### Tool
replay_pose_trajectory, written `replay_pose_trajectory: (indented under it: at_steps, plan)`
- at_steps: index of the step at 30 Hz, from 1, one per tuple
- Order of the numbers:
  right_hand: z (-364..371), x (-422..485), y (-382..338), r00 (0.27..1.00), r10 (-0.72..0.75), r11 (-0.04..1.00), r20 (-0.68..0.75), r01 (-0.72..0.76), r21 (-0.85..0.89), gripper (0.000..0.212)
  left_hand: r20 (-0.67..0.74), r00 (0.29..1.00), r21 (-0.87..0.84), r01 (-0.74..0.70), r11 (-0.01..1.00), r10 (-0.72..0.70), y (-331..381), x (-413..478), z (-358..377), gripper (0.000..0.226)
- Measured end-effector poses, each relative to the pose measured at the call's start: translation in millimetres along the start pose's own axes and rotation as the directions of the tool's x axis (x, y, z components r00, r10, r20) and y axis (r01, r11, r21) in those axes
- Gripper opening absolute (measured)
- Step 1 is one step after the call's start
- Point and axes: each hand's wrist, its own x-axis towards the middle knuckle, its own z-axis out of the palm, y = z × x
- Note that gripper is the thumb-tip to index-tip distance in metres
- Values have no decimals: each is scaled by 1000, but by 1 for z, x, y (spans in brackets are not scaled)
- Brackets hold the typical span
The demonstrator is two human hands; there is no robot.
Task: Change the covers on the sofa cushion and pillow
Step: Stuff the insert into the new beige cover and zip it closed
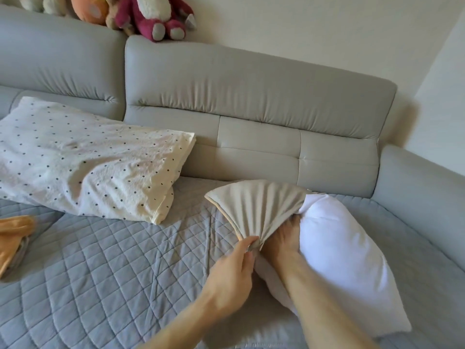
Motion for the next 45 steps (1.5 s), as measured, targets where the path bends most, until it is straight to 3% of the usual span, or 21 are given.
replay_pose_trajectory:
  at_steps: [2,6,9,12,15,17,19,22,25,28,29,31,33,34,36,38,40,41,43,45]
  plan:
    - [13,-3,-9,999,-10,999,33,12,-39,36,-64,995,-22,72,997,-73,-10,5,-10,37]
    - [13,-30,-30,961,-262,959,-84,269,87,22,-188,961,145,229,963,-200,-57,22,-34,43]
    - [-3,-54,-23,924,-333,922,-189,361,138,32,-251,961,228,173,958,-114,-70,23,-28,39]
    - [-15,-87,1,834,-482,858,-270,512,50,33,-332,941,292,167,942,-64,-70,28,-29,31]
    - [-22,-113,16,818,-529,840,-225,543,-5,38,-341,939,316,166,934,-51,-73,32,-35,26]
    - [-28,-114,9,867,-485,872,-114,489,9,38,-287,955,305,164,938,-74,-71,29,-34,28]
    - [-33,-113,-4,896,-444,896,33,442,55,52,-241,962,267,189,945,-125,-64,21,-30,33]
    - [-45,-114,-18,914,-398,879,74,357,317,58,-188,964,95,207,974,-187,-51,9,-35,60]
    - [-89,-110,0,981,-137,755,-134,191,627,40,-121,964,3,240,971,-238,-34,3,-50,88]
    - [-117,-92,61,914,243,800,-325,0,600,38,-122,980,120,172,978,-158,-8,2,-56,98]
    - [-117,-87,88,877,387,798,-284,-165,579,48,-122,989,186,108,977,-86,4,2,-53,99]
    - [-105,-91,137,718,696,608,17,-601,518,85,-62,992,375,-76,924,107,33,3,-42,99]
    - [-74,-113,178,528,775,343,348,-813,470,117,107,958,572,-278,772,265,57,-7,-16,107]
    - [-61,-126,186,484,740,253,467,-844,473,123,223,918,639,-391,663,327,62,-14,0,111]
    - [-51,-141,189,513,665,177,543,-814,553,105,438,780,700,-608,376,446,53,-30,33,119]
    - [-67,-144,172,591,602,170,536,-751,638,68,504,768,768,-608,202,394,38,-28,41,130]
    - [-79,-143,163,611,506,72,608,-733,677,42,457,767,804,-573,159,450,25,-7,19,122]
    - [-80,-141,159,610,421,-4,671,-739,674,42,432,752,816,-561,139,499,22,3,2,109]
    - [-76,-137,142,570,257,-64,781,-796,602,67,340,780,875,-467,128,526,15,21,-35,99]
    - [-61,-128,121,538,214,5,815,-835,550,91,172,907,911,-295,288,383,5,31,-68,114]
